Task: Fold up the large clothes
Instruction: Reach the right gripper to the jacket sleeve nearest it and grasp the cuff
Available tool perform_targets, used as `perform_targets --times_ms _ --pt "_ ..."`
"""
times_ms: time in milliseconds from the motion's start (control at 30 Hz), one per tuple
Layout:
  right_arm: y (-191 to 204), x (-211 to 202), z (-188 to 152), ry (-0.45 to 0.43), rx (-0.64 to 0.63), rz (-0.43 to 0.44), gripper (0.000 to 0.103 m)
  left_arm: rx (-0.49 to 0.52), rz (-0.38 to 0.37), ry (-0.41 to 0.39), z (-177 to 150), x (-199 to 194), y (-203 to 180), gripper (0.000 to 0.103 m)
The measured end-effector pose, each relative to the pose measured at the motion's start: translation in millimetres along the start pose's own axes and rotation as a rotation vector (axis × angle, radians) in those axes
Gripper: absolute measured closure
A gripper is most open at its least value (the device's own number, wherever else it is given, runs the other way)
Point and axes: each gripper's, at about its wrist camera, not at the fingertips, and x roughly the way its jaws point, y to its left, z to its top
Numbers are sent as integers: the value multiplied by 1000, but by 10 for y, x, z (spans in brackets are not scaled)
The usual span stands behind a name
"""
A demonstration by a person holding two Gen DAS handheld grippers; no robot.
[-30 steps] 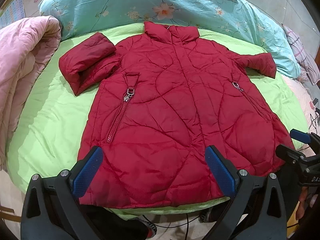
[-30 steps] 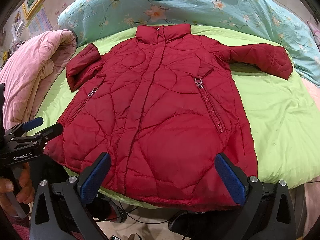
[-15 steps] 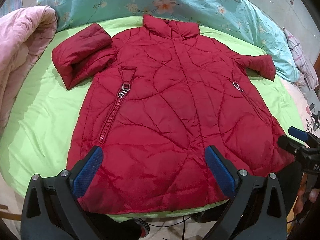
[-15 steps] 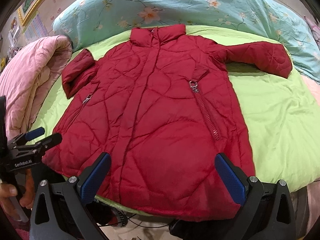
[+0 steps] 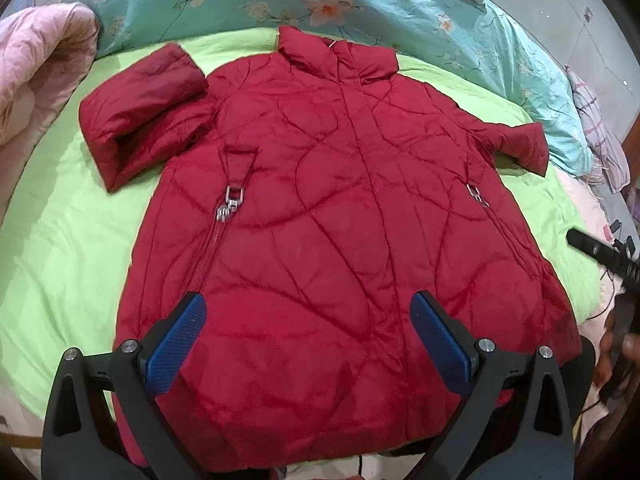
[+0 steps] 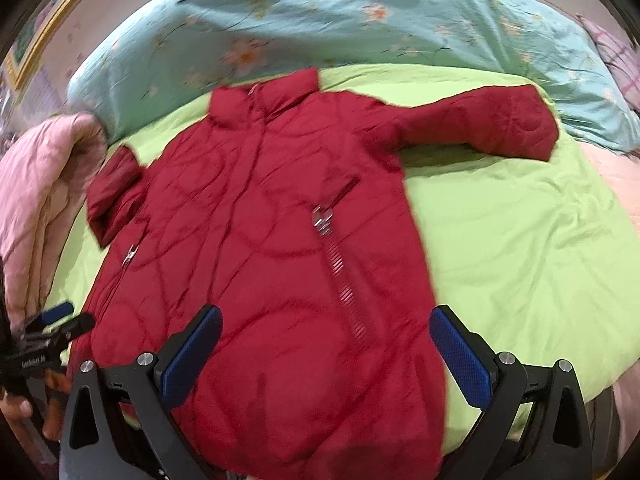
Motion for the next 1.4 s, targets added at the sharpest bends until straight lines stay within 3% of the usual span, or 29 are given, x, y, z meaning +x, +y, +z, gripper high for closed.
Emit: perform_targets --times_ms 100,333,567,767,833,1233,1333,1400 --pt "-254 15 208 -23 36 -37 0 41 75 -14 98 57 -37 1" --pt "-886 182 711 -30 171 -95 0 50 143 -37 344 161 4 1" --pt "-1473 422 1146 -33 315 -122 0 68 184 41 512 409 -16 1" --pt "-1816 683 1526 -37 403 -127 0 40 81 39 604 520 6 1" --pt "-1962 796 1649 -35 445 -121 0 15 85 6 658 541 31 1" --pt "-2807 1469 2302 -6 623 -236 1 34 66 31 875 862 0 1" --pt "-2905 1610 2326 16 644 -244 10 32 61 30 910 904 0 1" --pt "-2953 1634 2294 16 657 -246 27 37 58 28 930 922 -12 1"
